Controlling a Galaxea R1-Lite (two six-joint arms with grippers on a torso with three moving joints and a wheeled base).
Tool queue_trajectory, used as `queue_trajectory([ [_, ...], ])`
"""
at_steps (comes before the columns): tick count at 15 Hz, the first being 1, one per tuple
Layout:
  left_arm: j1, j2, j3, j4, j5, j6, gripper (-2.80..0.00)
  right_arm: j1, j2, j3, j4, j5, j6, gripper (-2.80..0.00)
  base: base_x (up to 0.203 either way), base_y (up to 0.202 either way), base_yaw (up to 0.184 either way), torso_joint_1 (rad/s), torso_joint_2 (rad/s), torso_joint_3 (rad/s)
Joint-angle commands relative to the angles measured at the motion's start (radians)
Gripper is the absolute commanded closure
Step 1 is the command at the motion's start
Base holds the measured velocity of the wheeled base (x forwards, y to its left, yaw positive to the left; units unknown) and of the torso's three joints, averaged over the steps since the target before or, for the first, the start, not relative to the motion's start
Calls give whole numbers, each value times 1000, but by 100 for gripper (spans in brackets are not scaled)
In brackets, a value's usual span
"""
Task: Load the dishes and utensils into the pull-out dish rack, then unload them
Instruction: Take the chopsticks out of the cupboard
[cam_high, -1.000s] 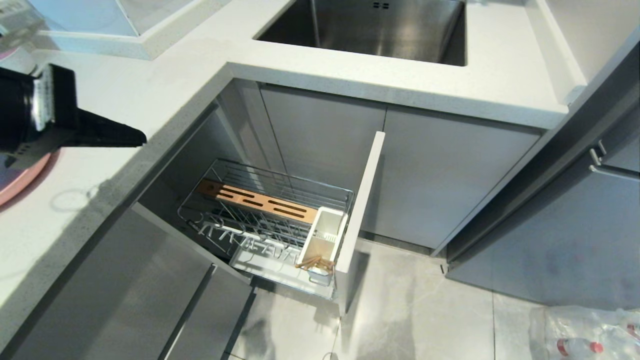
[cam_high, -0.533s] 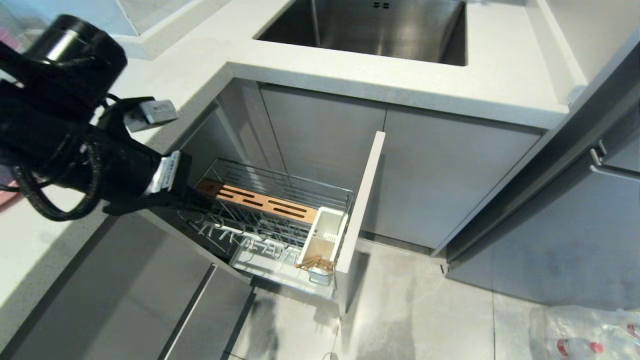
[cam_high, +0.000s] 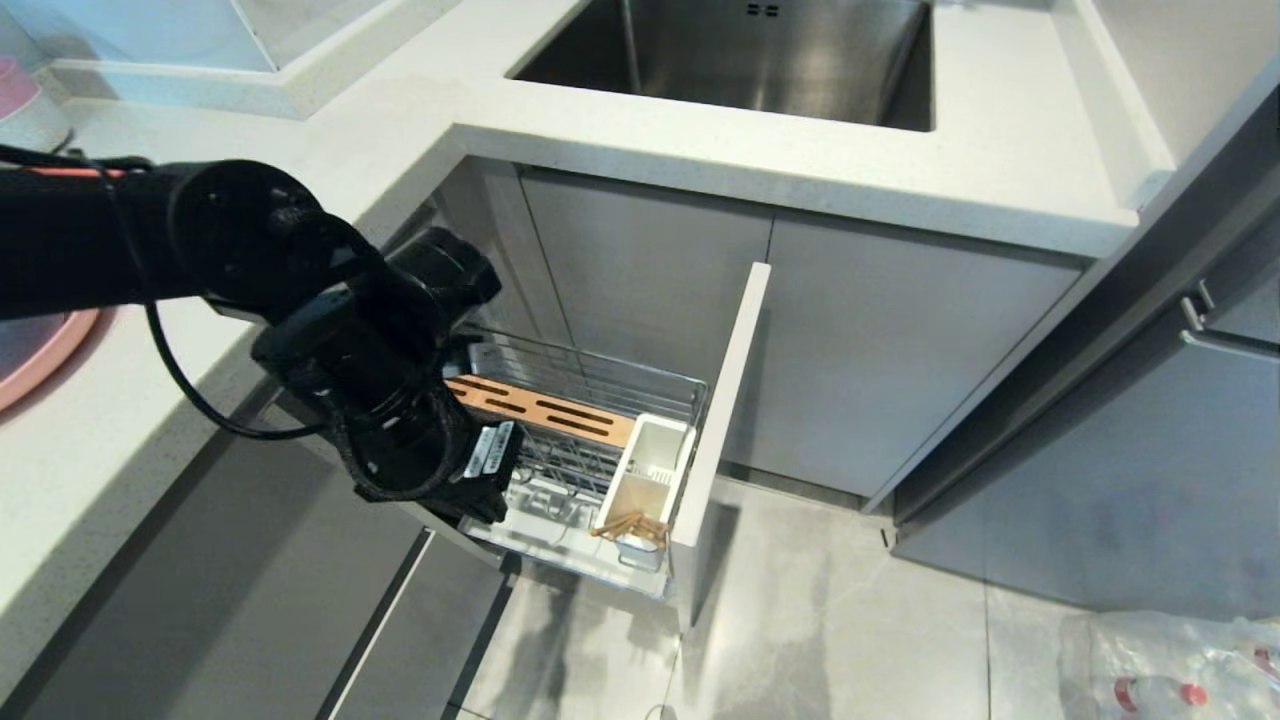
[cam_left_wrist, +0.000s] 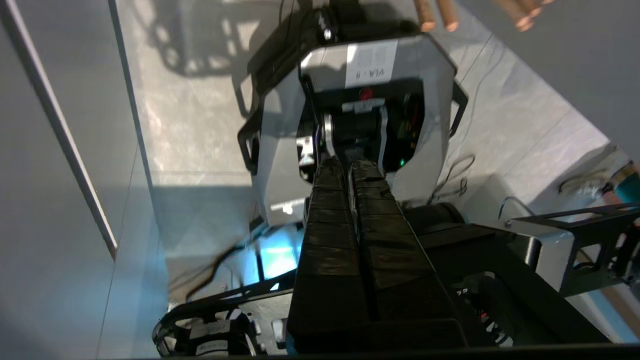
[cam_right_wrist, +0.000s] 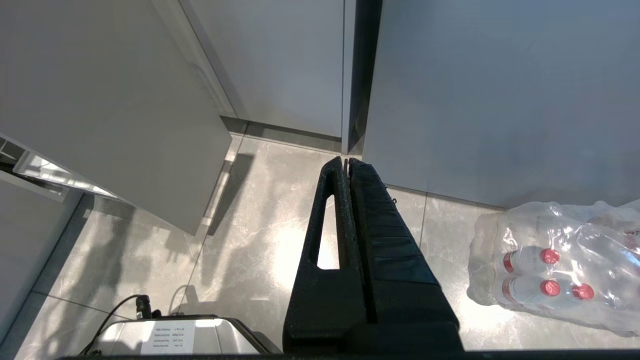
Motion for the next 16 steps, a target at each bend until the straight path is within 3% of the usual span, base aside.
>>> queue_trajectory([
  [1, -12, 61, -5, 7, -2, -5, 0, 0, 0, 0, 0, 0, 0, 0, 0, 0, 0, 0, 0, 0],
  [7, -46, 144, -41, 1, -10, -114, 0, 0, 1, 0, 0, 0, 0, 0, 0, 0, 0, 0, 0, 0],
  [8, -50, 159, -44, -1, -16, -116, -280, 0, 1, 0, 0, 0, 1, 0, 0, 0, 0, 0, 0, 0],
  [12, -52, 240, -88, -5, -69, -145, -280, 0, 1, 0, 0, 0, 0, 0, 0, 0, 0, 0, 0, 0],
  [16, -48, 338, -190, 2, -72, -107, -280, 0, 0, 0, 0, 0, 0, 0, 0, 0, 0, 0, 0, 0],
])
